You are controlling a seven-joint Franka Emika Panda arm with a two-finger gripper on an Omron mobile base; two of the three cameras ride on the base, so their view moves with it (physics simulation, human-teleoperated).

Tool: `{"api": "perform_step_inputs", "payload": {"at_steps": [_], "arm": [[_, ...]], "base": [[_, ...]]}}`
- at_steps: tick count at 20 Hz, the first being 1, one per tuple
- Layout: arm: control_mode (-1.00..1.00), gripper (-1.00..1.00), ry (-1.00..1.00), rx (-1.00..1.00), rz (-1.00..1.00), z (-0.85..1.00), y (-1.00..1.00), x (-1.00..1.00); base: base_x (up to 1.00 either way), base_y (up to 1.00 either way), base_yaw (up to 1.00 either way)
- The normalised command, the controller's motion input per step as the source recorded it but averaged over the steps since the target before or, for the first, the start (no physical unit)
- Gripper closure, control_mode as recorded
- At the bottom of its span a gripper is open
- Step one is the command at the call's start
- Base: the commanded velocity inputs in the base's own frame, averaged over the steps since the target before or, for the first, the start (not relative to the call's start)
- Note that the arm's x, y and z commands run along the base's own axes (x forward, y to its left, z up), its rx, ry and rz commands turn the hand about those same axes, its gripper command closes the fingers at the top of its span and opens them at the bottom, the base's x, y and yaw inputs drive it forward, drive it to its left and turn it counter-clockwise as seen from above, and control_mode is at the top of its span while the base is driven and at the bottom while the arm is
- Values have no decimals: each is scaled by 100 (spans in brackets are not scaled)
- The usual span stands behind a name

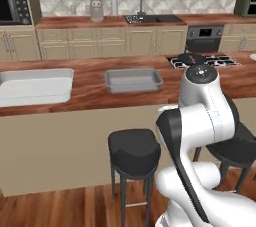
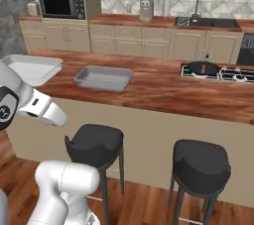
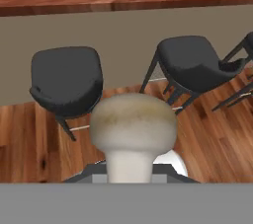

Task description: Place the cold items (mushroom and cucumber) from the fridge in one tupperware on the dining counter. Place the warm items (kebab skewer and hot dog) in the stove area in another tupperware.

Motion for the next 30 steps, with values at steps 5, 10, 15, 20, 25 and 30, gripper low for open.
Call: {"api": "perform_step_inputs", "payload": {"at_steps": [5, 10, 15, 20, 25, 30], "arm": [[100, 100, 0, 0, 0, 0, 0, 0], [100, 100, 0, 0, 0, 0, 0, 0], [100, 100, 0, 0, 0, 0, 0, 0], [100, 100, 0, 0, 0, 0, 0, 0], [100, 100, 0, 0, 0, 0, 0, 0], [100, 100, 0, 0, 0, 0, 0, 0]], "base": [[9, 94, -21], [38, 21, -10], [54, 0, -9], [41, 0, -9], [26, 0, -5], [48, 0, 0]]}}
